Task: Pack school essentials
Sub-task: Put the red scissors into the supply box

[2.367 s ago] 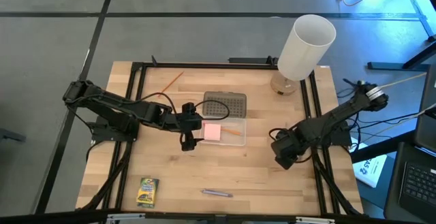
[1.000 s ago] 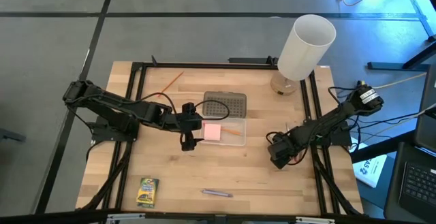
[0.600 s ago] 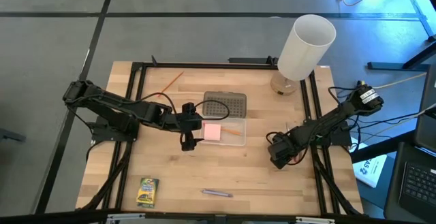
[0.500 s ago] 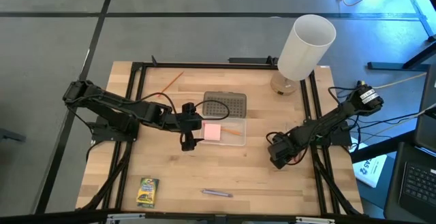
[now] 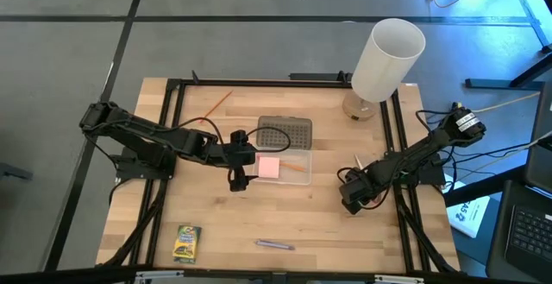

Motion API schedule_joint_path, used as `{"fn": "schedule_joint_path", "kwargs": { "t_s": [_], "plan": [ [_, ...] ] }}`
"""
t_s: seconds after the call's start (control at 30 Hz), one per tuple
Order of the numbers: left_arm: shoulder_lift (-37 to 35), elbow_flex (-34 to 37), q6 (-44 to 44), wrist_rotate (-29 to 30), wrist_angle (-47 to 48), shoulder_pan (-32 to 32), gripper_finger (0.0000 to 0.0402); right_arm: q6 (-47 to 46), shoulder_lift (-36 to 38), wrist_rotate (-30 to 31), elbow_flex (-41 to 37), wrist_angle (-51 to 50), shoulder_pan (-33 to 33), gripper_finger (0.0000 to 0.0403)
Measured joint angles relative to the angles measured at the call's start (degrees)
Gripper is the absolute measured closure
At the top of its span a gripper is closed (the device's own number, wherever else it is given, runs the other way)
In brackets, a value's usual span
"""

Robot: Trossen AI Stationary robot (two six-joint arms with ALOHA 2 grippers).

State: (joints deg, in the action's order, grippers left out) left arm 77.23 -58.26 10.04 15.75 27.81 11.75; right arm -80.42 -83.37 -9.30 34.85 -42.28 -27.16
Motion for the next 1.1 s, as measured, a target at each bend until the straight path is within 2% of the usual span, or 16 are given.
{"fn": "schedule_joint_path", "kwargs": {
  "t_s": [0.17,0.43,0.5,0.57,0.77,1.1],
  "plan": [
    [0.0,0.0,-0.03,0.0,-0.02,0.02,0.0003,0.51,-0.02,0.13,0.0,0.08,0.0,0.0376],
    [0.0,0.0,0.04,-0.2,-0.02,0.02,0.0006,7.55,-0.5,0.69,2.43,-1.21,-0.04,0.0379],
    [0.0,0.0,0.04,-0.2,-0.01,0.0,0.0003,8.72,-0.57,2.88,3.35,-1.07,-0.04,0.0379],
    [0.0,0.0,0.04,-0.2,-0.02,0.0,0.0003,9.07,-0.48,5.01,4.42,0.0,0.19,0.0379],
    [0.0,0.0,0.04,-0.21,-0.05,0.02,0.0007,10.45,-0.39,6.47,5.68,0.12,0.09,0.0379],
    [0.0,0.0,0.04,-0.22,0.0,0.03,0.0007,10.45,-0.31,5.63,5.64,0.16,0.07,0.0378]
  ]
}}
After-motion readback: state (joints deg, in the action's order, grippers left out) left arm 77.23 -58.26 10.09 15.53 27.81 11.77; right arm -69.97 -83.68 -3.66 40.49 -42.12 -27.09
